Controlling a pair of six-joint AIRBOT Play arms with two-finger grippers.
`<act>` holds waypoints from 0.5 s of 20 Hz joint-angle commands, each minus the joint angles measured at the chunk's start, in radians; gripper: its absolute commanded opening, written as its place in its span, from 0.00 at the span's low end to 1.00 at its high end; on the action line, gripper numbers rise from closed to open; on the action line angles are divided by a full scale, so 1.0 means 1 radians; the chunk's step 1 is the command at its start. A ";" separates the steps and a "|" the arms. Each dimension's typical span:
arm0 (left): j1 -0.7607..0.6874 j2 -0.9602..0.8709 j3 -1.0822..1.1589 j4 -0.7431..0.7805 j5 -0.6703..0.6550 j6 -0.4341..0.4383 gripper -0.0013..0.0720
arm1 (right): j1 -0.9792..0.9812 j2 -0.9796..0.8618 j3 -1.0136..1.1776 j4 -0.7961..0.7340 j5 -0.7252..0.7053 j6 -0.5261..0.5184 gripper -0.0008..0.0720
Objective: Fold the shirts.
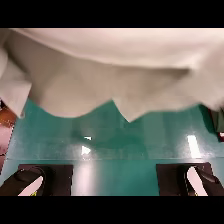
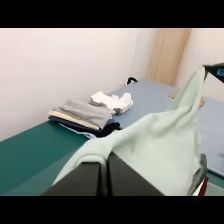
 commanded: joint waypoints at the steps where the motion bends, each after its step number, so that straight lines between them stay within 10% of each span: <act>1: 0.001 -0.018 -0.076 0.118 -0.195 -0.100 0.05 | 0.000 -0.132 0.157 -0.043 0.172 0.087 0.03; 10: 0.001 -0.416 -0.511 0.154 -0.172 -0.016 0.05 | 0.263 -0.546 -0.180 -0.218 0.191 0.126 0.03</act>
